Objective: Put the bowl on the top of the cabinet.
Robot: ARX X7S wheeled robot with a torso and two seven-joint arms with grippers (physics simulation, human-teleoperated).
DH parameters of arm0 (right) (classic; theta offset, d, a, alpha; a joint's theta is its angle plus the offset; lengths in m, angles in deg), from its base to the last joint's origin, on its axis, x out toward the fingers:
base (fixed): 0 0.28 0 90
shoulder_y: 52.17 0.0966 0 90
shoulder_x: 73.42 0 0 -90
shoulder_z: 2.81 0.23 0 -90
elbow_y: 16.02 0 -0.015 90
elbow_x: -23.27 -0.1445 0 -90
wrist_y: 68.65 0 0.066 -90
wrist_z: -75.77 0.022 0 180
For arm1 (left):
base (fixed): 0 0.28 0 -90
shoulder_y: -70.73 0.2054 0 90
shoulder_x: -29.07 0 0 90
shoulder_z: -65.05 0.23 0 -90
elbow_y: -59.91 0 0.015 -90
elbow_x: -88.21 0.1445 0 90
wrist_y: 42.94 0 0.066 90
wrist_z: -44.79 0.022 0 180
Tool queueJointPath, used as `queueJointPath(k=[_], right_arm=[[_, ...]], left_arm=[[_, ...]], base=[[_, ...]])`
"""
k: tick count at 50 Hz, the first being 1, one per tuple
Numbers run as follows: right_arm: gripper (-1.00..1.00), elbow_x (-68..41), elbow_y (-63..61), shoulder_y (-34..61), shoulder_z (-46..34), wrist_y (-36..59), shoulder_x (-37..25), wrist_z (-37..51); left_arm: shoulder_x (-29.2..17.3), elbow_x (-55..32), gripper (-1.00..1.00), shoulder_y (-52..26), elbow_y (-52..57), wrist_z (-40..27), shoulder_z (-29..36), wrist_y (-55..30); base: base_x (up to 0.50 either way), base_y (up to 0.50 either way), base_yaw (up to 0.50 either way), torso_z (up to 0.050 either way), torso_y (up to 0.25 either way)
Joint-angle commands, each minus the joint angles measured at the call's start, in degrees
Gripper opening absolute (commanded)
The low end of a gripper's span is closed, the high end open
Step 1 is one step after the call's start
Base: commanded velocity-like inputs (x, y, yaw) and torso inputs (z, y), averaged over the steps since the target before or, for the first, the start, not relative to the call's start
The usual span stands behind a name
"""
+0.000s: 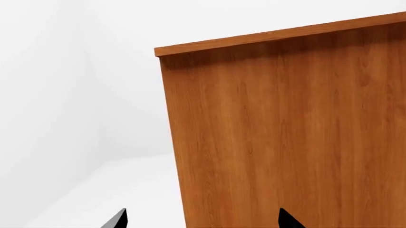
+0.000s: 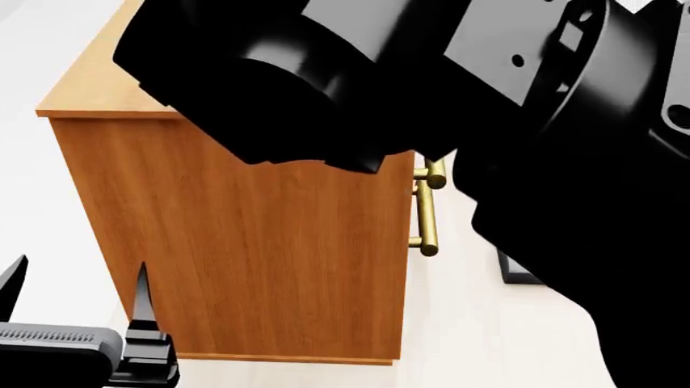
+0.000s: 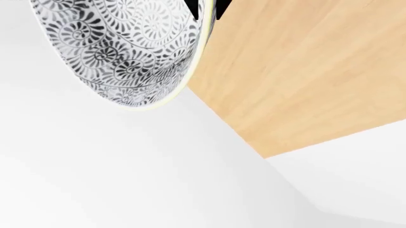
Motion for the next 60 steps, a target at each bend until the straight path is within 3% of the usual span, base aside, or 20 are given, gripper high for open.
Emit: queueJointPath(k=[1, 54, 55, 60], right_arm=[[-1.00, 2.71, -0.21, -0.84, -0.47, -1.08, -0.32, -0.47], [-1.00, 2.36, -10.57, -3.41, 0.58, -5.27, -0.95, 1.82], [1.00, 2.59, -11.03, -3.22, 0.26, -5.13, -1.06, 1.40], [1.00, 3.63, -11.91, -3.32, 0.70, -6.59, -1.66, 1.37]], left_arm=[[-0.07, -0.09, 1.00, 0.03, -0.30, -0.17, 0.08, 0.19], [-0.20, -0.83, 1.00, -0.06, -1.39, -0.53, 0.57, 1.27], [-0.20, -0.73, 1.00, -0.01, -1.42, -0.57, 0.64, 1.36], [-0.36, -0.89, 1.00, 0.17, -1.29, -0.65, 0.50, 1.48]], base=[[0.00, 0.00, 0.00, 0.000, 0.000], [0.00, 0.00, 0.00, 0.000, 0.001], [0.00, 0.00, 0.00, 0.000, 0.000], [0.00, 0.00, 0.00, 0.000, 0.000]])
